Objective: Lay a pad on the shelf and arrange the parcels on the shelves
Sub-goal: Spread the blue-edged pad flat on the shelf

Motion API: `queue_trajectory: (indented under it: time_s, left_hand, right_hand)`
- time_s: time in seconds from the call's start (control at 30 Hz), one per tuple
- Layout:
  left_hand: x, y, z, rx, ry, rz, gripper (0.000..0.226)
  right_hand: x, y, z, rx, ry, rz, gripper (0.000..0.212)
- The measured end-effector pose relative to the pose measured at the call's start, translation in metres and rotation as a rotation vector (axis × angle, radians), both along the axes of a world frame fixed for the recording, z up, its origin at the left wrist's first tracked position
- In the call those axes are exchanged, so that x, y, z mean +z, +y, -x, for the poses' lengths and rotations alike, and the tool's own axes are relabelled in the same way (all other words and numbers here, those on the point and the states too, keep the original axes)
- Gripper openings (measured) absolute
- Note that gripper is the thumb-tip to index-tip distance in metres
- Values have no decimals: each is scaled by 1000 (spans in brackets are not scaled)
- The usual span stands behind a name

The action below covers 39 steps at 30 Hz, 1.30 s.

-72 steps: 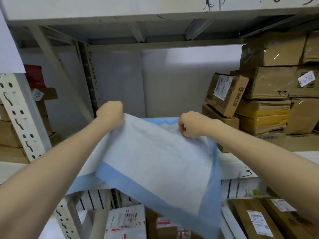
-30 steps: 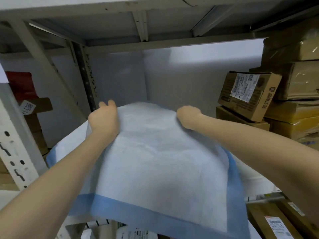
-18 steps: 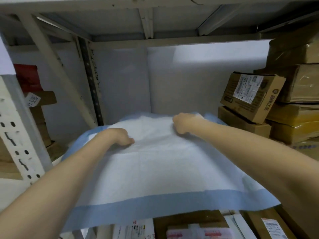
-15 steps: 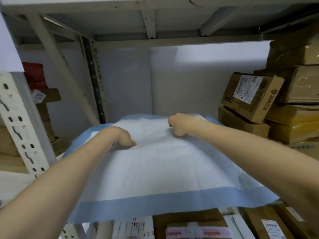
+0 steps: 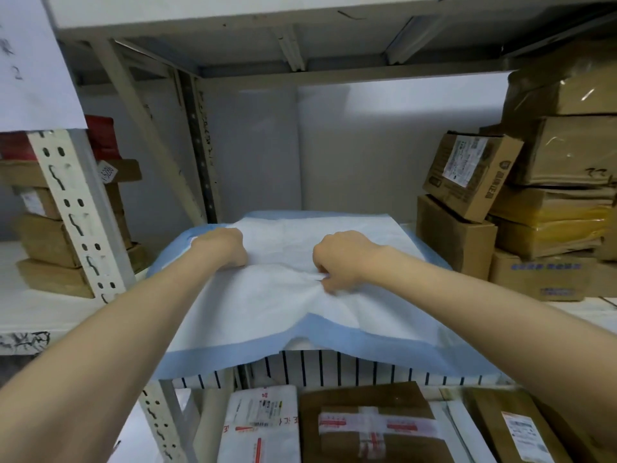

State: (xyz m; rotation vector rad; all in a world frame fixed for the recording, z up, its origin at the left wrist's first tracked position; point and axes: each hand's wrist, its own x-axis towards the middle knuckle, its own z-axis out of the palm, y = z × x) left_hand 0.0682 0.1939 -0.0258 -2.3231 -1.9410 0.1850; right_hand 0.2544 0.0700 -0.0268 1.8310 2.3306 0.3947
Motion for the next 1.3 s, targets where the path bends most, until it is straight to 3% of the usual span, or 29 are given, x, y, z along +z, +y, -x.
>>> queue_trajectory:
  time_s: [0.13,0.27,0.37,0.43,0.5,0.6,0.73,0.83,0.87,0.93,1.0,1.07,1.17,1.3]
  left_hand:
    - [1,-12,1,32,7,-109,22]
    - [-10,-7,13,126,-30,-119,42]
    - [-22,10,22,282,-211,-70,76]
    - [-26,21,23,322,-309,-87,88]
    - [-29,31,24,283,-337,-146,78]
    - [-30,34,17,154,-242,-215,47]
    - [-11,36,9,169,-470,-429,37]
    - [10,37,10,117,-328,-612,27]
    - [18,31,8,179,-380,-547,24]
    - [17,32,15,269,-291,-580,30]
    - [12,43,23,314,-303,-517,58]
    - [0,60,31,313,-319,-310,65]
    - [-6,59,39,385,-294,-49,52]
    - [4,44,27,167,-261,-153,13]
  right_hand:
    - [14,-15,-6,-29,-78,27,26]
    - [18,-22,-15,-53,4,71,38]
    - [19,-26,-16,-43,58,78,21]
    - [19,-26,-15,-49,82,81,16]
    - [18,-24,-14,-57,113,96,16]
    - [19,-19,-12,-52,170,114,19]
    - [23,-15,-10,-43,172,118,18]
    - [24,-15,-6,-43,137,65,21]
    - [25,-16,-4,-30,140,35,23]
    - [27,-14,6,11,129,-65,24]
    - [25,-9,20,51,101,-192,19]
    - [19,-3,32,59,130,-152,12]
    - [18,6,32,9,208,14,14]
    - [24,15,18,-44,254,24,28]
